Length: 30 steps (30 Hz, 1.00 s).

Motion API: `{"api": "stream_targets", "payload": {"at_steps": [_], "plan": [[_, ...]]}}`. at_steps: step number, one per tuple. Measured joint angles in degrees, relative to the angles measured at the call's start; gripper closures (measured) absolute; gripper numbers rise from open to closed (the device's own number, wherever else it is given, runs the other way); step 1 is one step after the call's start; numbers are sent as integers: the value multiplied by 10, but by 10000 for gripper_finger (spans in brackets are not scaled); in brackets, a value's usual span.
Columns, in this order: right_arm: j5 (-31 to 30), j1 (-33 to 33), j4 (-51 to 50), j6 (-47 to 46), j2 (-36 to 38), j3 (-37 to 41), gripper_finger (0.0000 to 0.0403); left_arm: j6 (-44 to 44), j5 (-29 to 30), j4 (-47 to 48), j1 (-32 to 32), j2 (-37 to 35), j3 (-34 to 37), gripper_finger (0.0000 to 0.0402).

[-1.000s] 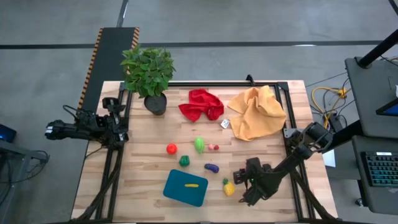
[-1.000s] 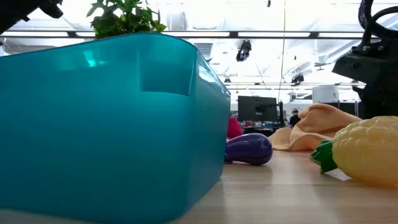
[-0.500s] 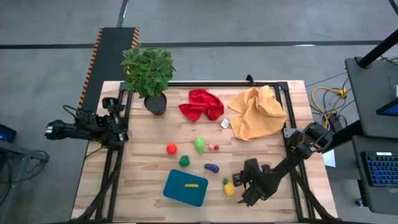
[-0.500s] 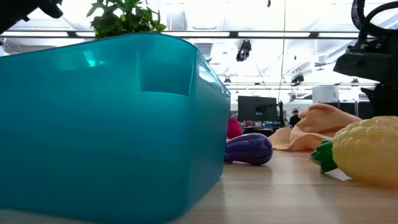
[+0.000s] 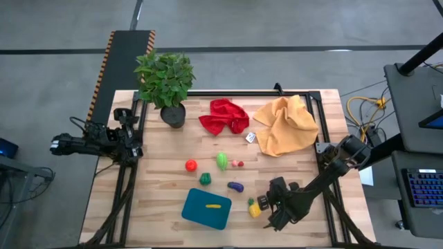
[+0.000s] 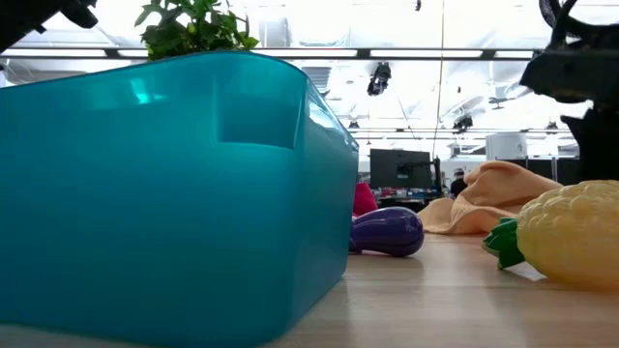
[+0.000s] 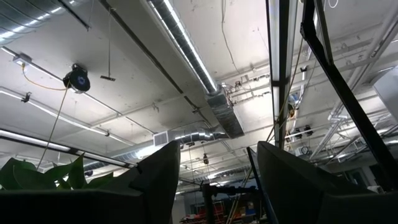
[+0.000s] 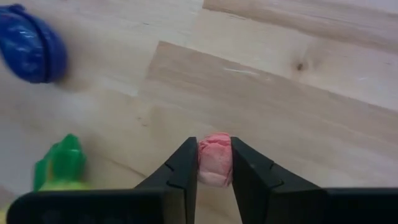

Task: Pick and placing Produce into tupperware
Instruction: Put the bottom peach into the blue basket

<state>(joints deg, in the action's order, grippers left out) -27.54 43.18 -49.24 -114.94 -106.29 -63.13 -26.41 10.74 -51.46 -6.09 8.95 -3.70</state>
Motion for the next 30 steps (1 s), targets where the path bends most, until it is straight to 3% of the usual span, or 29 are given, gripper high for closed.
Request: {"api": "stream_targets", "payload": {"at_steps": [16,30], "plan": [[-114,-1,-2,207,14,-80,332,0,0,-1,0,0,0,202],[-109,-12,1,495,21,-190,333,0,0,-5,0,0,0,202]]}}
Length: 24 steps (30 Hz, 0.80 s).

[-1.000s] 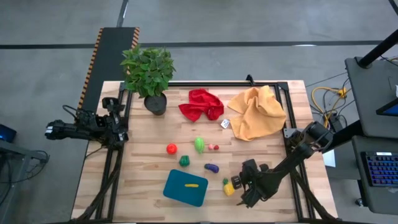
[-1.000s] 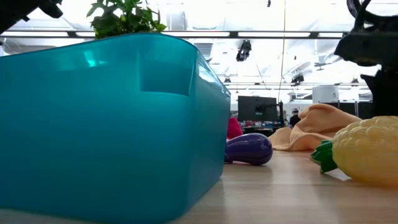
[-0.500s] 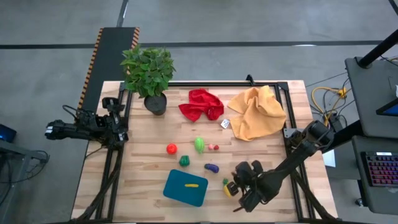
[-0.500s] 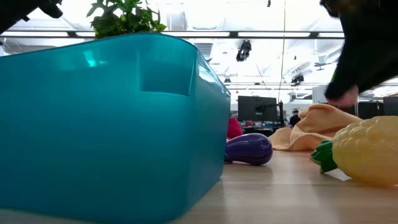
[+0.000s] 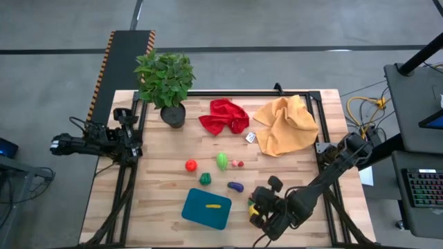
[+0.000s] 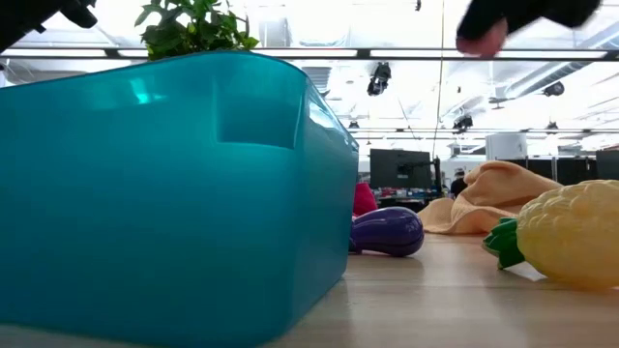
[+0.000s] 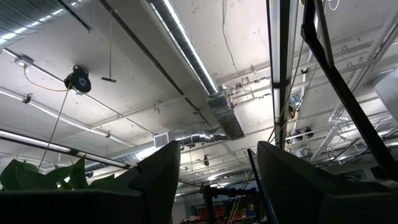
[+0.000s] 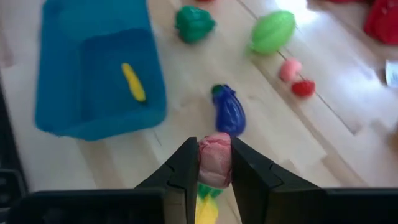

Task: Pick and placing Produce into tupperware
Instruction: Put the bottom peach into the blue basket

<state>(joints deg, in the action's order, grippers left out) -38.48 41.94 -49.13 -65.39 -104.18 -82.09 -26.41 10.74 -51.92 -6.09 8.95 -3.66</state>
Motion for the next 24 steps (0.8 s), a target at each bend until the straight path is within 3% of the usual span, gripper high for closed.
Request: {"api": "stream_targets", "payload": {"at_steps": [6,12,24], "plan": [[40,-11,-8,33,0,-18,333,0,0,0,0,0,0,202],[142,-25,-31,39,0,-17,333,0,0,-1,0,0,0,202],[202,-27,-29,187,-1,-48,333,0,0,-1,0,0,0,202]]}}
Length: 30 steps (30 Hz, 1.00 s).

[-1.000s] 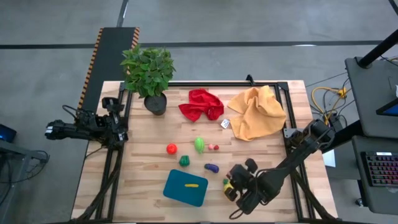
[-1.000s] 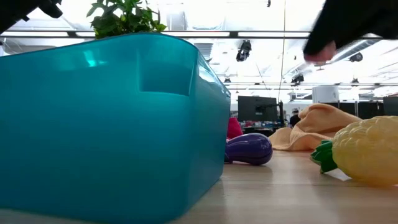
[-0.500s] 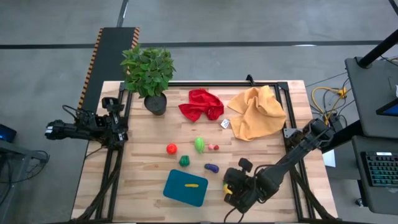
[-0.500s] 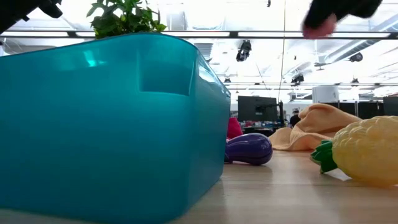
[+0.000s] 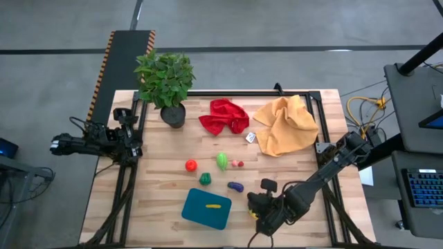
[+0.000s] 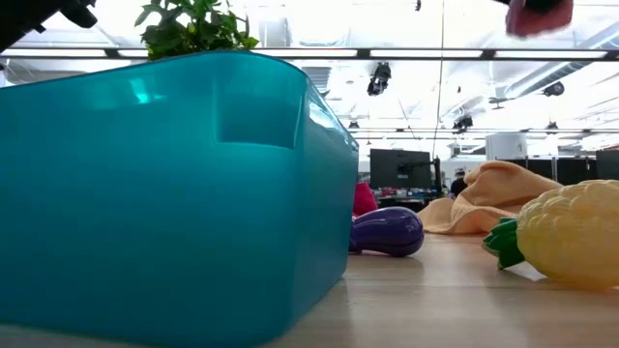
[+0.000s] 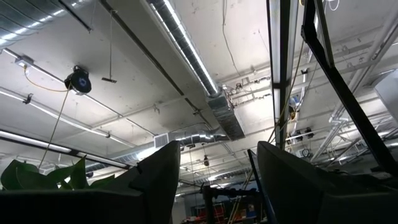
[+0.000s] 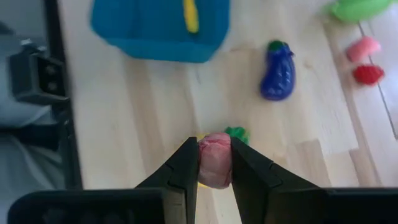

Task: Pick and placing Produce into tupperware
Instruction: Put the bottom peach into the blue basket

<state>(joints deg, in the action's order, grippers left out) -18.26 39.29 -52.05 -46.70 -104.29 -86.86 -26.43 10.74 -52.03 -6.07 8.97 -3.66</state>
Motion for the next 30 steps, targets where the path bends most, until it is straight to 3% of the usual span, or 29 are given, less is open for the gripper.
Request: {"api": "stream_targets", "payload": {"at_steps": [7,14,25,30], "plan": [[2,-2,20,93,0,-38,333,0,0,0,0,0,0,202],[-13,-5,137,254,0,-47,333,0,0,0,0,0,0,202],[-19,-14,274,425,0,-47,333,0,0,0,0,0,0,202],[-13,-17,292,453,0,-47,333,0,0,0,0,0,0,202]]}}
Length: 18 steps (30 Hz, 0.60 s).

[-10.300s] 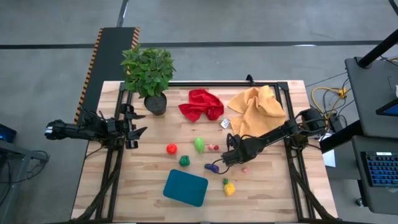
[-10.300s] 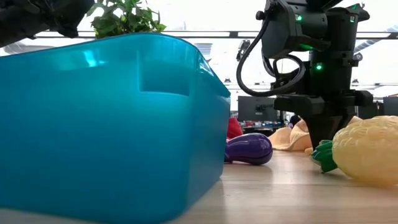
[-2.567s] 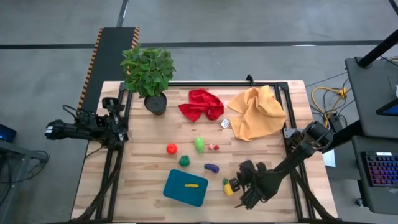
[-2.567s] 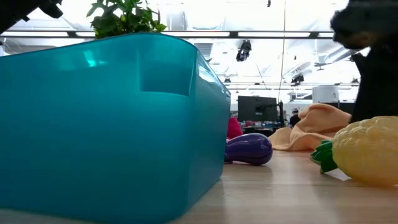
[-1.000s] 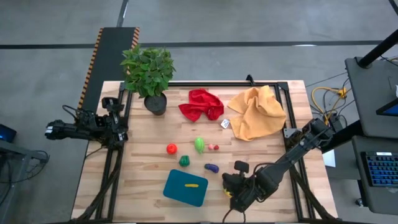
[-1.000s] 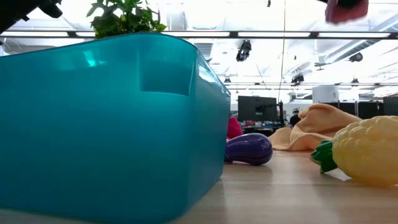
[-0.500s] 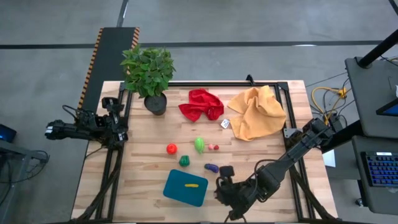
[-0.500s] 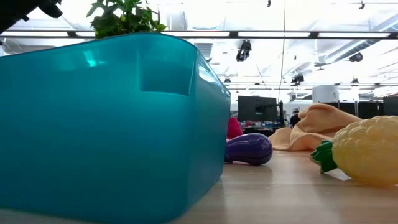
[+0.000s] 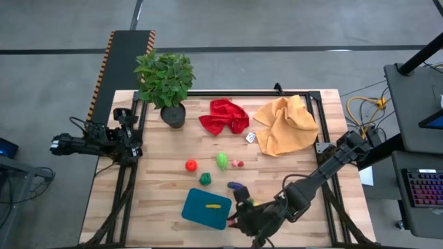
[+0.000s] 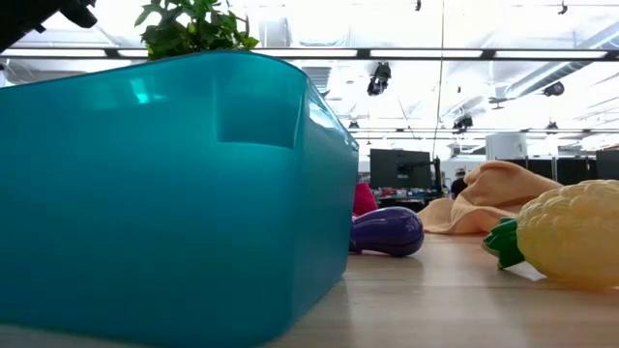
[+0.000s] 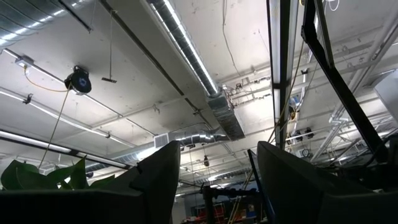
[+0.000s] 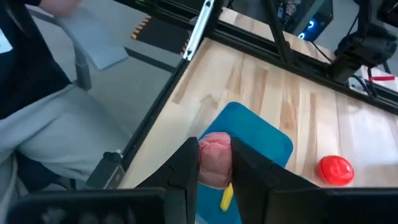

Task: Pick and placing Produce into tupperware
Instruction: Put the bottom peach into the blue basket

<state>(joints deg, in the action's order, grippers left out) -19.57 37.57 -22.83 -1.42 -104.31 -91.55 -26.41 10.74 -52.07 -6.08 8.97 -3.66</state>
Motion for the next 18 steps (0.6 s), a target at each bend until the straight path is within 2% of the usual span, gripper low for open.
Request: {"api": "stream_targets", "payload": {"at_steps": [18], "plan": [[-25,-26,-10,-47,0,0,333,0,0,0,0,0,0,202]]}}
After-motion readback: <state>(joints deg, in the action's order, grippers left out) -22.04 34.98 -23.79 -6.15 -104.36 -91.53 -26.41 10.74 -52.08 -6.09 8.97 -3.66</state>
